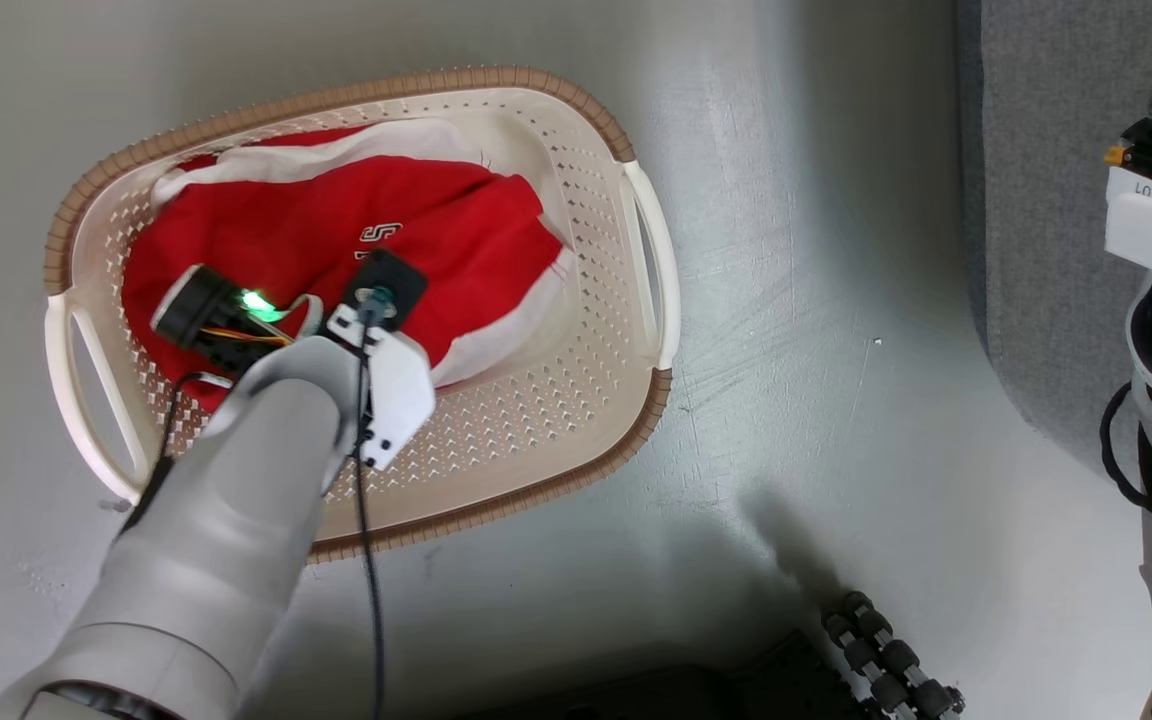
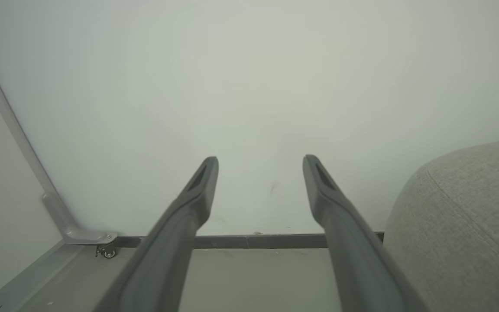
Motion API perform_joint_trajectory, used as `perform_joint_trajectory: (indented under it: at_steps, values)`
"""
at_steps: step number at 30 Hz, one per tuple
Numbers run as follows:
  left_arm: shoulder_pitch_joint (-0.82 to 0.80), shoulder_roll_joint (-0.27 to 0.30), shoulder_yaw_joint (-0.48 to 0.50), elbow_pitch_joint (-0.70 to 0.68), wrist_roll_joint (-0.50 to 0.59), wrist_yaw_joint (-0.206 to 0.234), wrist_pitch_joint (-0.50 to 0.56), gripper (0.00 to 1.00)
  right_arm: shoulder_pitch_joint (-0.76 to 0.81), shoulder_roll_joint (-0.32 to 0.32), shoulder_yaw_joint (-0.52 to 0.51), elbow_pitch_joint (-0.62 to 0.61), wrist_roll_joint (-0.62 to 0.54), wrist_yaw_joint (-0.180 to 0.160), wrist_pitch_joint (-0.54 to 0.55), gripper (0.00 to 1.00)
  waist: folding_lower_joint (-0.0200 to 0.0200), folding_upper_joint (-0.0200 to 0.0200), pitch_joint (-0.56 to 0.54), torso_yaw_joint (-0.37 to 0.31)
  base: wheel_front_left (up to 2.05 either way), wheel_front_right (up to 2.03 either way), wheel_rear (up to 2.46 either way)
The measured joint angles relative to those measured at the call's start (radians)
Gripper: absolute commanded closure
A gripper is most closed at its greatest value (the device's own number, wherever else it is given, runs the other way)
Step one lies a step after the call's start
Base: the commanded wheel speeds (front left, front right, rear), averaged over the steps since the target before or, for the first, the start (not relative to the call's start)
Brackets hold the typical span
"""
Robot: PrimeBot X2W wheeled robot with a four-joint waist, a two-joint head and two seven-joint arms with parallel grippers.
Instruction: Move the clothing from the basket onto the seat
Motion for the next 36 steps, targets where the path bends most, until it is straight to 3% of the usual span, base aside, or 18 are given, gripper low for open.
perform_joint_trajectory:
  at_steps: [14,21,36]
  values:
    - [-0.003,0.001,0.012,0.002,-0.018,-0.018,-0.077,1.0,-0.001,0.004,0.001,0.024,0.0,0.0,0.0,0.0,0.0,0.0,-0.066,0.007,0.0,0.0,0.0]
    - [0.008,-0.039,0.018,-0.004,-0.045,0.005,-0.082,1.0,0.0,0.005,0.0,0.039,0.0,0.0,0.0,0.0,0.0,0.0,-0.112,0.02,0.0,0.0,0.0]
    - [0.061,-0.032,0.063,-0.027,-0.111,0.0,-0.117,1.0,0.029,0.003,0.003,0.064,0.0,0.0,0.0,0.0,0.0,0.0,-0.201,0.043,0.0,0.0,0.0]
